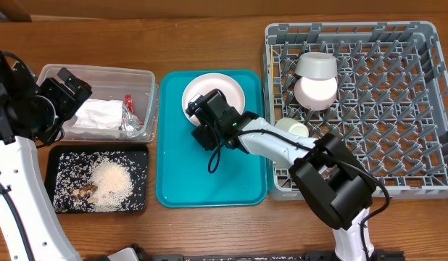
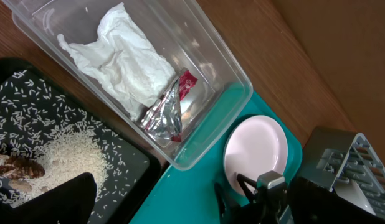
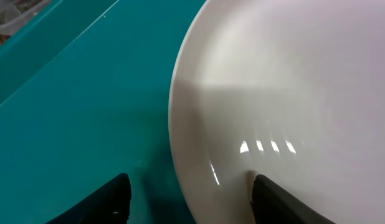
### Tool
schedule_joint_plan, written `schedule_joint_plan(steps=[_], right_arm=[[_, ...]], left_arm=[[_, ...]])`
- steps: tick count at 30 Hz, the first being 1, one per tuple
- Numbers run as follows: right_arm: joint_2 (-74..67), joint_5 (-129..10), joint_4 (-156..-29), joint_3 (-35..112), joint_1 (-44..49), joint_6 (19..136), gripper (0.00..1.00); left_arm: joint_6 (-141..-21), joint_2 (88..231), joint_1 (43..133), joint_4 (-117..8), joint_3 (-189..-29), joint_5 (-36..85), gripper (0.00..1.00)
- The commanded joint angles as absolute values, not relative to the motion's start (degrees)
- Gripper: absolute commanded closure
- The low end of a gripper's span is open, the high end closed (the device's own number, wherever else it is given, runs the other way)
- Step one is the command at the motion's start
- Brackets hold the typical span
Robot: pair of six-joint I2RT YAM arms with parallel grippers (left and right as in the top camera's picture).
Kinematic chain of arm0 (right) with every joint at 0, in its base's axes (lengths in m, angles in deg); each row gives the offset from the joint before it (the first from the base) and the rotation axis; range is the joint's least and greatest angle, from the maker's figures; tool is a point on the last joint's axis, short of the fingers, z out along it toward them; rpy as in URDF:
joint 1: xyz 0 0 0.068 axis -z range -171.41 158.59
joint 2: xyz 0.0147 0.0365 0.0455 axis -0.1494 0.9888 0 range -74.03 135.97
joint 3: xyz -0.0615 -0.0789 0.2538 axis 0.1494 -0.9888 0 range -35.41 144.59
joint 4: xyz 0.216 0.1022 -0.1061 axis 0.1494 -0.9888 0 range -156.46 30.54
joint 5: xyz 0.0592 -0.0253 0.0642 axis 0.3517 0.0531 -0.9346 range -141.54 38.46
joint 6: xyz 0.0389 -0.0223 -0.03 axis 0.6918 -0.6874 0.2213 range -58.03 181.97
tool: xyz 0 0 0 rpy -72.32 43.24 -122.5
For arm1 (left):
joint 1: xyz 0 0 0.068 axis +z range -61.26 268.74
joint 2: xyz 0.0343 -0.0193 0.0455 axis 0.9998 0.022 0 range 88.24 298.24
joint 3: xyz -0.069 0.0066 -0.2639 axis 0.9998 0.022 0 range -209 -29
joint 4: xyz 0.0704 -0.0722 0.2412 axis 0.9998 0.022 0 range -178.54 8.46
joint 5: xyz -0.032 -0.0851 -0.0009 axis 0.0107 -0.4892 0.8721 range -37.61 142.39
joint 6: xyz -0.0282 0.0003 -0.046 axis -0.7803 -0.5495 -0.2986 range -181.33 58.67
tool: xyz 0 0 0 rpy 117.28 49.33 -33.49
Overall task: Sort waste into correct bins and load items into the dishwasher
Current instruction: 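Reach right gripper to the white plate rim and grasp it, then lift the white plate and stand it upright at the rack's left edge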
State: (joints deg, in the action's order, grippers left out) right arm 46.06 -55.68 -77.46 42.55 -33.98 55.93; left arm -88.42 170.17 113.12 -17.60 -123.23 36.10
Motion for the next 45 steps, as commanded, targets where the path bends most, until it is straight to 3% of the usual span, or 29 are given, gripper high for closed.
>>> schedule_joint_plan(steps=[1, 8, 10, 14, 24, 33, 39, 45], right_arm=[[46.37, -56.14, -77.11, 42.83, -34.11, 55.71, 0.37], [46.43, -52.92, -78.27, 41.78, -34.11, 55.71, 0.51], [46.54, -50.45, -78.73, 41.69, -34.11, 55.71, 0.73], [46.52, -50.56, -78.93, 41.98, -34.11, 55.73, 0.95], [37.99, -64.73, -79.78, 47.18, -34.19, 59.01, 0.96], [20.71, -67.13, -81.60, 48.36, -29.15, 68.04, 0.96], [13.84, -97.84, -84.44, 48.34, -9.54, 72.19, 0.96], [17.10, -112.57, -83.15, 48.23, 4.91, 77.44, 0.96]], left_arm=[[-88.99, 169.88, 113.14, -17.65, -124.30, 36.27, 0.00], [-88.99, 169.88, 113.14, -17.65, -124.30, 36.27, 0.00], [-88.99, 169.88, 113.14, -17.65, -124.30, 36.27, 0.00], [-88.99, 169.88, 113.14, -17.65, -124.30, 36.27, 0.00], [-88.99, 169.88, 113.14, -17.65, -124.30, 36.27, 0.00], [-88.99, 169.88, 113.14, -17.65, -124.30, 36.27, 0.00], [-88.99, 169.88, 113.14, -17.65, -124.30, 36.27, 0.00], [-88.99, 169.88, 113.14, -17.65, -124.30, 36.27, 0.00]])
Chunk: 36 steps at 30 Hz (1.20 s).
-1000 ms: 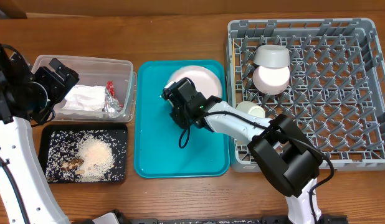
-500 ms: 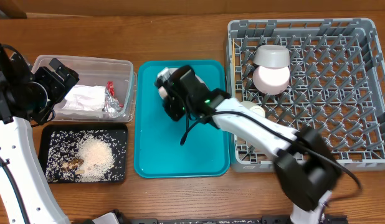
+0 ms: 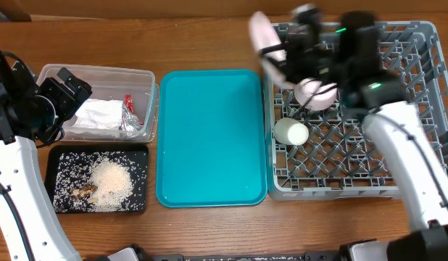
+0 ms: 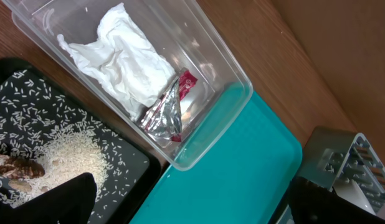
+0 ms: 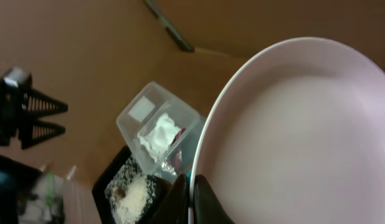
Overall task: Sort waste into correct bins and load items into the dishwasher
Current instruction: 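Lift the white plate and stand it upright at the rack's left edge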
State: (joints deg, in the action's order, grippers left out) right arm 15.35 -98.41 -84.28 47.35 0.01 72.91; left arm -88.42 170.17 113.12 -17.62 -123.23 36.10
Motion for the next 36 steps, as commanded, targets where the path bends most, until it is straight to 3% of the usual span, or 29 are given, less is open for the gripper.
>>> schedule_joint_plan(steps=[1, 13, 25, 28, 36], right_arm=[[17.89, -113.99, -82.62, 48.23, 6.57, 78.73, 0.96], [27.04, -116.29, -75.63, 48.23, 10.48, 91.86, 0.96], [28.77, -107.04, -76.68, 45.52, 10.48, 95.23, 0.96], [28.77, -106.56, -75.65, 45.52, 10.61, 95.01, 0.89], [28.77, -101.86, -78.78, 45.52, 10.70, 95.25, 0.96]], left_arm=[[-88.99, 169.88, 113.14, -17.65, -124.30, 36.27, 0.00], [-88.99, 169.88, 113.14, -17.65, -124.30, 36.27, 0.00], [-88.99, 169.88, 113.14, -17.65, -124.30, 36.27, 0.00], [-88.99, 169.88, 113.14, -17.65, -124.30, 36.27, 0.00], [-88.99, 169.88, 113.14, -17.65, -124.30, 36.27, 0.00]])
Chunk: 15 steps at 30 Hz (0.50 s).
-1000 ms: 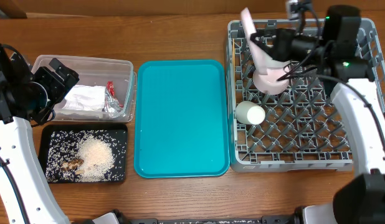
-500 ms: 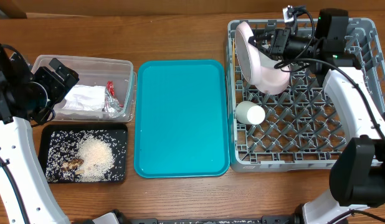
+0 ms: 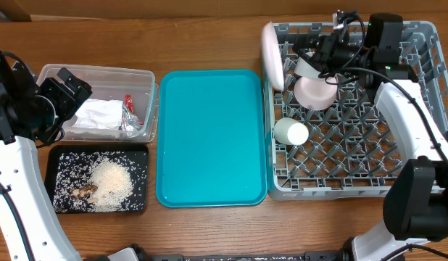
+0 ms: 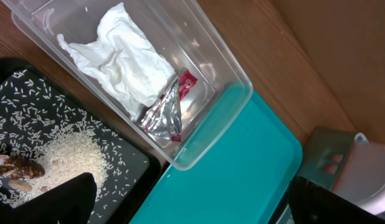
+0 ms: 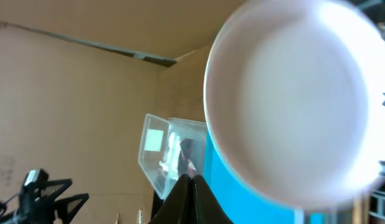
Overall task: Sort waste into correct bins and load items into the dishwasher
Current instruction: 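Lift the white plate and stand it upright at the rack's left edge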
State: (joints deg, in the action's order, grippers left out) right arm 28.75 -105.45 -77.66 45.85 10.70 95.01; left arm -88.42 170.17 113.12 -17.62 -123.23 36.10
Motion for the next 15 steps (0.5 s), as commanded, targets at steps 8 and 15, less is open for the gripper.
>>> schedule_joint_plan(steps=[8, 15], right_arm=[[28.75, -98.63, -79.08, 45.54, 10.70, 95.21, 0.96], [26.74, -111.72, -67.83, 45.78, 11.07, 95.21, 0.74]], left_arm=[[-88.99, 169.88, 113.14, -17.65, -124.30, 36.27, 0.00], [-88.99, 169.88, 113.14, -17.65, -124.30, 36.27, 0.00]])
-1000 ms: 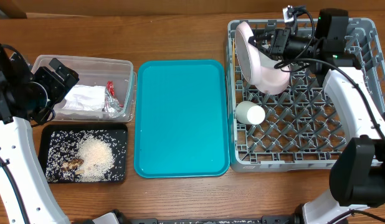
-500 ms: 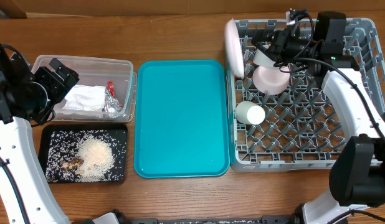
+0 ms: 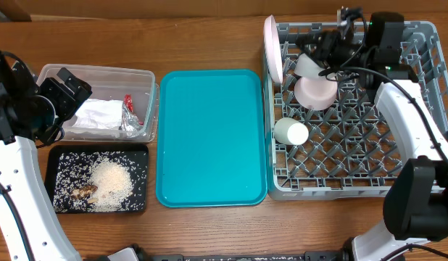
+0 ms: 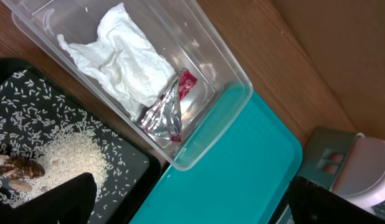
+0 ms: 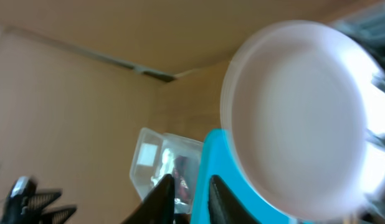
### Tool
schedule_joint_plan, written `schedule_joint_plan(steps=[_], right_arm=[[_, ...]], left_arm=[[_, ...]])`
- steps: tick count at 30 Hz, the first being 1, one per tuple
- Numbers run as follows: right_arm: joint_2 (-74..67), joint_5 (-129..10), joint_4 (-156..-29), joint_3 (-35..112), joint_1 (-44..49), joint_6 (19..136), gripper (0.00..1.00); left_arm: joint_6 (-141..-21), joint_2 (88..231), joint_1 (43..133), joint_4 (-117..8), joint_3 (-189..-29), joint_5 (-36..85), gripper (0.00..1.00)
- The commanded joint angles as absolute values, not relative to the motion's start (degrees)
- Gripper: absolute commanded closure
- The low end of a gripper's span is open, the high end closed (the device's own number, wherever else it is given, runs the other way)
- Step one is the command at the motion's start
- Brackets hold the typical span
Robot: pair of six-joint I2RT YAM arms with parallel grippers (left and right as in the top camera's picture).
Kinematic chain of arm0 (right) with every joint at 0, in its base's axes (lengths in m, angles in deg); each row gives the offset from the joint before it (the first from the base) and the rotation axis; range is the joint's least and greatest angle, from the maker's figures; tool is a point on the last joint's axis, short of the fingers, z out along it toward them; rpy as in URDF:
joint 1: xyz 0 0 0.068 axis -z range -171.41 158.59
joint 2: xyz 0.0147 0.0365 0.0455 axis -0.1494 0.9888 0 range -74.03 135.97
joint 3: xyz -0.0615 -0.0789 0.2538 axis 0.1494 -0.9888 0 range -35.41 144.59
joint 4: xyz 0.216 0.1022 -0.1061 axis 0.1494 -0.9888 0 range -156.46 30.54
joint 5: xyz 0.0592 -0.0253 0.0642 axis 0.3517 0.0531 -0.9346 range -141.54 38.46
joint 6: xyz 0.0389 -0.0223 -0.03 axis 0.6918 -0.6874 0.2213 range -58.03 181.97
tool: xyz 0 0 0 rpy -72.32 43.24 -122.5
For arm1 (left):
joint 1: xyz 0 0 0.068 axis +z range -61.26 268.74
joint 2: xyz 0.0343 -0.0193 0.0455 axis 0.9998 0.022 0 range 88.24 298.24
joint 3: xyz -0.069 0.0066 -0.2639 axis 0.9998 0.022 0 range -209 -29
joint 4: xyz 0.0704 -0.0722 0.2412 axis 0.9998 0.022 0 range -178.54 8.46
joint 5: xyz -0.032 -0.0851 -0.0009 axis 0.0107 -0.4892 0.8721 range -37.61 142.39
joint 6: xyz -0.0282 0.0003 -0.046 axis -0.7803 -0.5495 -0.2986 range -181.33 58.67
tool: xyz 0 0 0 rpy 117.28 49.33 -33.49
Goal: Sort waste into correct bins and load items into the dishwasher
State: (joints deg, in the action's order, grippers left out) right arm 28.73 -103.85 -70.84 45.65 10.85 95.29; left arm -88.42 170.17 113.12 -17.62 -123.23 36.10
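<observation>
A white plate stands on edge in the left end of the grey dish rack; in the right wrist view the plate fills the upper right. My right gripper hovers over the rack just right of the plate. In its own view the right gripper is open by a narrow gap, with nothing between the fingers. My left gripper hangs wide open over the clear bin, and in its own view the left gripper is empty.
The rack also holds a pink bowl, a grey bowl and a white cup. The teal tray has nothing on it. The clear bin holds a tissue and a foil wrapper. A black tray carries rice.
My right gripper's fingers, pressed together before, now stand slightly apart. The plate stays upright at the rack's left end. The left arm has not moved.
The plate first lay on the teal tray with my right gripper at its rim. Then it was in the air near the rack, held by the rim. Later it stood on edge in the rack. Now it stands there free, and the tray is bare.
</observation>
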Motion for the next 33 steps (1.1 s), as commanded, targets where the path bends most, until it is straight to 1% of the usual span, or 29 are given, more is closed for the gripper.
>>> schedule_joint_plan(steps=[1, 2, 3, 4, 5, 6, 11, 18, 19, 23, 33], right_arm=[[25.71, -112.77, -67.15, 45.78, 11.05, 94.92, 0.68], [24.62, -112.70, -67.30, 45.78, 10.81, 94.44, 0.63], [23.13, -112.64, -68.09, 45.78, 10.55, 92.76, 0.56], [21.58, -111.72, -69.55, 45.78, 10.33, 91.01, 0.42], [20.38, -110.50, -70.95, 45.78, 10.13, 90.00, 0.25], [18.94, -108.55, -72.76, 45.78, 10.04, 88.71, 0.00], [12.75, -89.95, -83.13, 45.78, 10.94, 87.18, 0.00], [11.88, -57.36, -106.01, 45.76, 11.84, 84.02, 0.00], [11.90, -55.22, -108.35, 45.76, 11.84, 84.02, 0.00], [11.90, -53.95, -113.62, 45.76, 11.84, 84.04, 0.00], [11.90, -53.97, -114.05, 45.76, 11.84, 84.04, 0.00]], left_arm=[[-88.99, 169.88, 113.14, -17.65, -124.30, 36.27, 0.00], [-88.99, 169.88, 113.14, -17.65, -124.30, 36.27, 0.00], [-88.99, 169.88, 113.14, -17.65, -124.30, 36.27, 0.00], [-88.99, 169.88, 113.14, -17.65, -124.30, 36.27, 0.00], [-88.99, 169.88, 113.14, -17.65, -124.30, 36.27, 0.00], [-88.99, 169.88, 113.14, -17.65, -124.30, 36.27, 0.00], [-88.99, 169.88, 113.14, -17.65, -124.30, 36.27, 0.00], [-88.99, 169.88, 113.14, -17.65, -124.30, 36.27, 0.00], [-88.99, 169.88, 113.14, -17.65, -124.30, 36.27, 0.00], [-88.99, 169.88, 113.14, -17.65, -124.30, 36.27, 0.00], [-88.99, 169.88, 113.14, -17.65, -124.30, 36.27, 0.00]])
